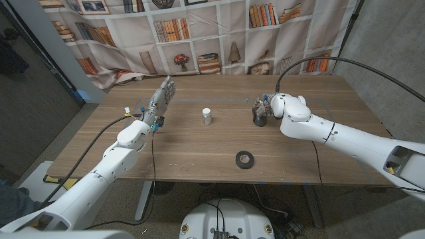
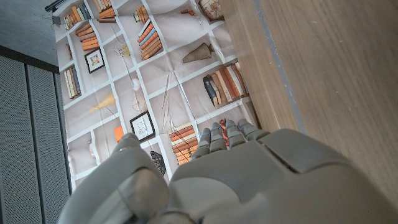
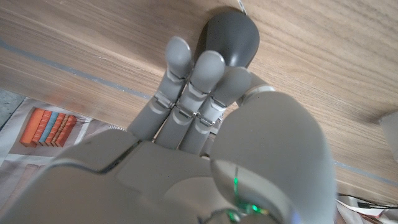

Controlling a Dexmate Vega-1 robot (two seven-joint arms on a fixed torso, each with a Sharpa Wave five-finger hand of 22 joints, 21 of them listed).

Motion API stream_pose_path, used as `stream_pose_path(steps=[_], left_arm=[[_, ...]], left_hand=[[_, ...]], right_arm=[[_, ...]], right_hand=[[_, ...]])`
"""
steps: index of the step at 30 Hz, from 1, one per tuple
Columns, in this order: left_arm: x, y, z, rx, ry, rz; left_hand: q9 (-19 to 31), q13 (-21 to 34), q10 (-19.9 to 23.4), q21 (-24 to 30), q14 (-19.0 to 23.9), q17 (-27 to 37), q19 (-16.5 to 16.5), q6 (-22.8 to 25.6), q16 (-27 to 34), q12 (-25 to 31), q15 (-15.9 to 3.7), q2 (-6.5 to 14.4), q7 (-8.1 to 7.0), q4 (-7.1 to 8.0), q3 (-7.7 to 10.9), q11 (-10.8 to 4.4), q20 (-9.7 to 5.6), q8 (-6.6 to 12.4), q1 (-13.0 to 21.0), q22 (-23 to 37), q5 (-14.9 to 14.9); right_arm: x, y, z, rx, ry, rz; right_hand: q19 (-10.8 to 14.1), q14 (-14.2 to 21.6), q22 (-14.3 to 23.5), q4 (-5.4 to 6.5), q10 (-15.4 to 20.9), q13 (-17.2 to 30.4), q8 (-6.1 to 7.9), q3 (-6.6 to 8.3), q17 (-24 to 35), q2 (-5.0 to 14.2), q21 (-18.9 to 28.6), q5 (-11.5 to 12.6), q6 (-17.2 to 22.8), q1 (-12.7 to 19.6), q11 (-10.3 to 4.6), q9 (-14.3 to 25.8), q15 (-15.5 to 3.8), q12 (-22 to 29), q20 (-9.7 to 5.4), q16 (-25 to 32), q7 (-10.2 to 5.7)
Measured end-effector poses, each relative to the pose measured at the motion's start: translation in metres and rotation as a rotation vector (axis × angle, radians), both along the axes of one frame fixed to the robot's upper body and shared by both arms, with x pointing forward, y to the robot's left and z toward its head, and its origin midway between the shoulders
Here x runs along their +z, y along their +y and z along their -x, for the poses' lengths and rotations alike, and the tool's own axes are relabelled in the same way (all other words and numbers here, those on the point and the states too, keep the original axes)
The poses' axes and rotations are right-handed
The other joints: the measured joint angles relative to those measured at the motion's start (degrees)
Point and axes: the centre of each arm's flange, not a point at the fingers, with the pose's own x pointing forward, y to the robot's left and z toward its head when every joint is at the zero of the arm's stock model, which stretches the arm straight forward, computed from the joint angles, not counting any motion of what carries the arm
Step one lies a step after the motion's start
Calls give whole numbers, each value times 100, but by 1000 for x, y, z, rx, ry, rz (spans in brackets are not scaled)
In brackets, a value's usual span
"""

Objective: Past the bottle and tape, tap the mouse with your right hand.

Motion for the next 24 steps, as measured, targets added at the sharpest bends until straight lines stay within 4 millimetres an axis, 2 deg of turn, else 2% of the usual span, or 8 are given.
stream_pose_path(steps=[24], left_arm=[[3, 2, -2, -1, -5, 1]], left_hand=[[0, 30, 0, 0, 0, 0, 0, 0, 0, -32, 0, 0, 0, -25, -25, 0, 0, 0, 0, 0, 1]], right_arm=[[-2, -2, -9, -41, 30, 8]], right_hand=[[22, 0, 11, -16, -51, -11, 21, 16, -137, 53, -66, -27, 23, -53, -10, -2, 0, 0, -22, 0, -23]])
